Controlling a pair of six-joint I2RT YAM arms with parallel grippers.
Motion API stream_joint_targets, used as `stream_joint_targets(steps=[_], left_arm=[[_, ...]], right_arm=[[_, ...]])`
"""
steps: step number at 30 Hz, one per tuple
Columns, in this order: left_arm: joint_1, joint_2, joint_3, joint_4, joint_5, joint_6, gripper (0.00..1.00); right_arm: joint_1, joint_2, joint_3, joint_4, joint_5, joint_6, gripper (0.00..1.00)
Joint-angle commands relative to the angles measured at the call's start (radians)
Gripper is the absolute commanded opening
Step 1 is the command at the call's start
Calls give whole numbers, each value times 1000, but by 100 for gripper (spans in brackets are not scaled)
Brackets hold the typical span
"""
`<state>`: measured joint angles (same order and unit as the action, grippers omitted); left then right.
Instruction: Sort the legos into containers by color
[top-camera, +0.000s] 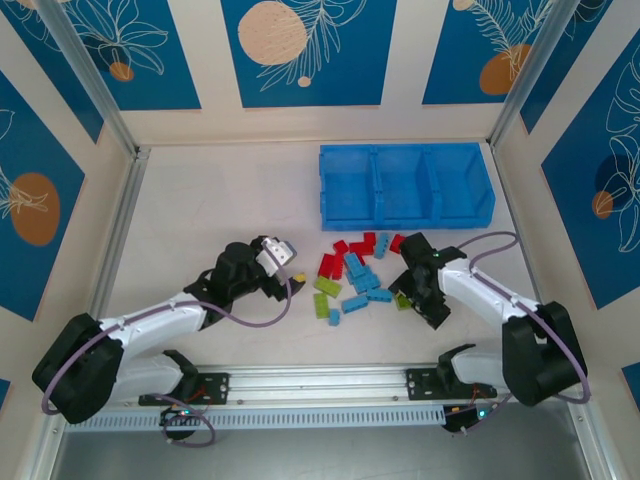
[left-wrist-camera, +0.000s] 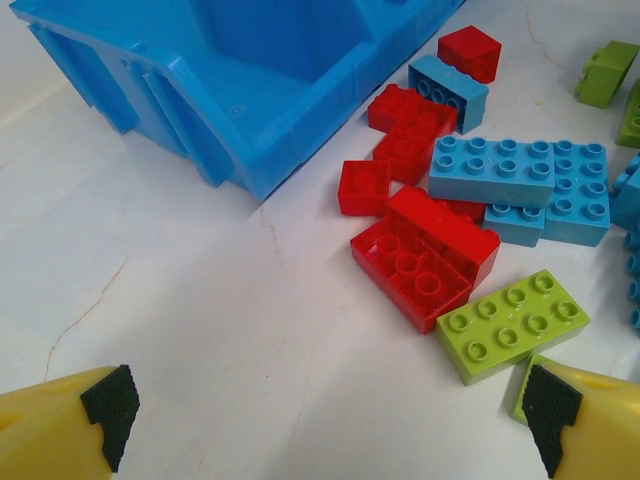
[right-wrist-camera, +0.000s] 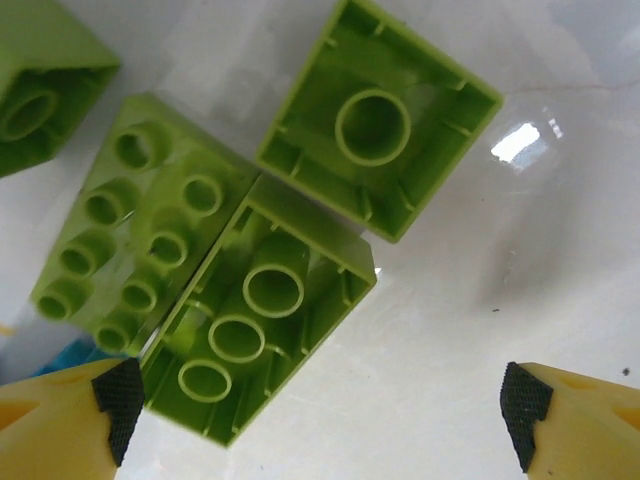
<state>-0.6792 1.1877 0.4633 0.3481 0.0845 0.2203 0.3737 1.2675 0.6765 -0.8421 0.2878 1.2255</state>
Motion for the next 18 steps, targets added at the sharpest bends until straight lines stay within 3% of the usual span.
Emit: stream_joint_targets(steps=[1, 9, 13, 18], left_arm=[[-10, 13, 9, 23, -1, 21, 100], [-11, 4, 8, 22, 1, 20, 100], [-10, 8, 9, 21, 1, 15, 100], [-10, 4, 7, 26, 0, 10, 100]], right_arm=[[3, 27, 10, 8, 37, 116, 93], [-15, 47, 2, 0, 50, 140, 63], [-16, -7, -27, 11, 45, 153, 42], [-17, -111, -57, 9, 50, 177, 38]])
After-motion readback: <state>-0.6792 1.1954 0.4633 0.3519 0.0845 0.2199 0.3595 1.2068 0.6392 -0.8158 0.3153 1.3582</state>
